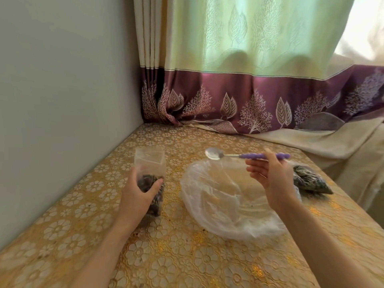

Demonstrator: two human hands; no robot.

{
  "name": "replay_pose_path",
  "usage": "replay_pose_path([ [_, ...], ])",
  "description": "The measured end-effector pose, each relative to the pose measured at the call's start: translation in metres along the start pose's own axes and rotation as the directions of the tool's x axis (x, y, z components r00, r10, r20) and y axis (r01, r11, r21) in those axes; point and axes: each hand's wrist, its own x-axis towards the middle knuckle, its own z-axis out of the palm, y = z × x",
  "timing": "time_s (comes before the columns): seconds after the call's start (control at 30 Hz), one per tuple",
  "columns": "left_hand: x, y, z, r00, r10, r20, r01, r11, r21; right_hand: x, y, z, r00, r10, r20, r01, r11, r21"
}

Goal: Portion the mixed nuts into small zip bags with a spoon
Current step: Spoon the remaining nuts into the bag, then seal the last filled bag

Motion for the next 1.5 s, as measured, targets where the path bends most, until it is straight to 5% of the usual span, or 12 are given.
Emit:
replay_pose_path([
  [0.1,-0.005,0.004,0.006,1.0,0.012,0.026,-0.011,0.999,-0.042,-0.009,0.013,-0.027,0.991,0.089,-0.097,-0.092,0.995,-0.031],
  [0.33,-0.013,0.004,0.014,0.994,0.011,0.108,-0.009,1.0,-0.012,-0.004,0.049,-0.02,0.911,0.412,0.024,-0.413,0.909,0.05],
  [0.57,-0.009,-0.003,0.013,0.996,0.01,0.091,-0.008,1.0,-0.029,0.032,0.072,0.021,0.885,0.45,0.116,-0.464,0.869,0.169],
  [0.63,-0.008,-0.005,0.013,0.996,0.009,0.093,-0.007,1.0,-0.028,0.043,0.078,0.031,0.916,0.401,0.028,-0.402,0.914,0.052],
  [0.73,-0.008,-0.002,0.014,0.991,-0.019,0.13,0.025,0.999,-0.047,0.056,0.085,0.039,0.966,0.2,-0.162,-0.25,0.88,-0.404],
  [0.87,-0.006,0.002,0.01,0.939,-0.085,0.335,0.137,0.981,-0.136,0.061,0.09,0.039,0.999,-0.021,0.026,0.033,0.555,-0.831],
  [1.03,-0.001,0.003,-0.001,0.85,-0.124,0.511,0.245,0.953,-0.177,0.059,0.091,0.035,0.982,-0.037,0.184,0.186,0.311,-0.932],
  [1.13,0.002,0.002,-0.009,0.807,-0.164,0.568,0.301,0.941,-0.157,0.051,0.087,0.035,0.968,-0.054,0.243,0.243,0.421,-0.874],
  [1.3,-0.001,0.007,-0.001,0.86,-0.175,0.48,0.278,0.948,-0.153,0.006,0.073,0.022,0.896,-0.281,0.345,0.441,0.664,-0.604],
  [1.5,-0.035,0.038,0.033,0.909,-0.008,0.418,0.154,0.936,-0.316,-0.044,0.069,-0.004,0.774,0.118,0.622,0.147,0.922,-0.357],
])
